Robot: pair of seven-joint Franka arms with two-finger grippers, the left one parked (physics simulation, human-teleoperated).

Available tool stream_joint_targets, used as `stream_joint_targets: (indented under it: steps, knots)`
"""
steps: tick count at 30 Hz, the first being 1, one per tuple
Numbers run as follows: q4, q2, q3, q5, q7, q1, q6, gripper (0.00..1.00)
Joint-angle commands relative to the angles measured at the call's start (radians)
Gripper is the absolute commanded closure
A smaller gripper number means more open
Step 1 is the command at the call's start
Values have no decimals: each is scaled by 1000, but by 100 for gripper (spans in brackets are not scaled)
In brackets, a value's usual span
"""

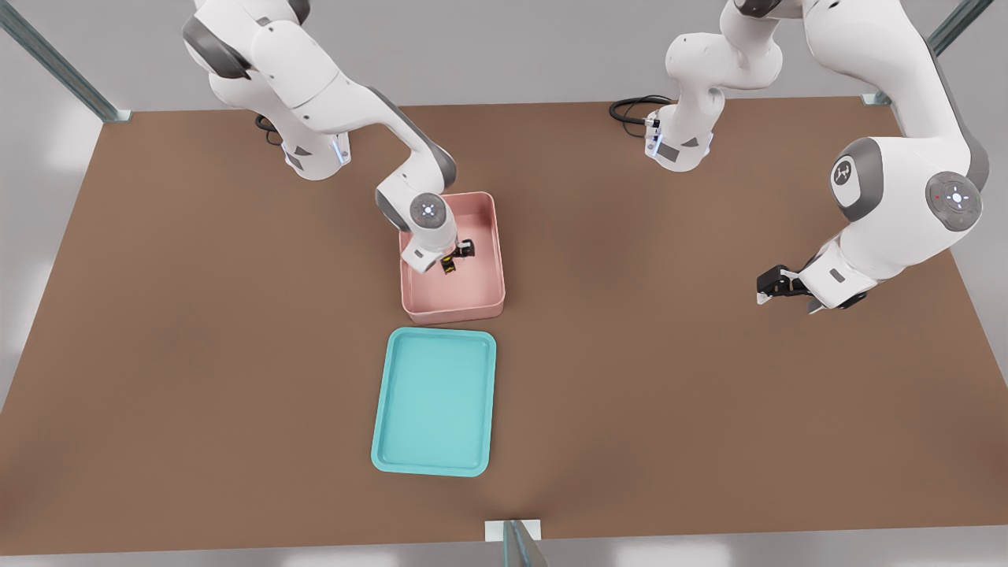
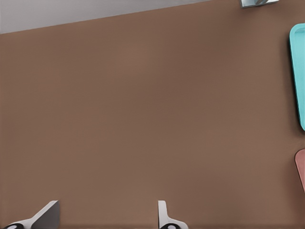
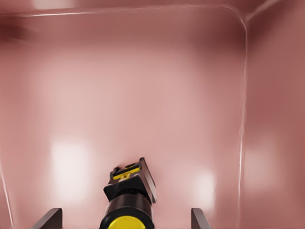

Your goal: The left arm remains still, and the right arm places the button from the box into the tray

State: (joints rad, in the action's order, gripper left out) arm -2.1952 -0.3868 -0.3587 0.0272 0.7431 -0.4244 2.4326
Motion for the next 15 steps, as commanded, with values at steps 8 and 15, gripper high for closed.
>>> stream_joint_targets:
  steps: [8, 15]
  knots:
    - [9, -7, 3, 11, -19, 7, 23, 13]
    - [8, -1, 6, 10, -47, 16, 17, 43]
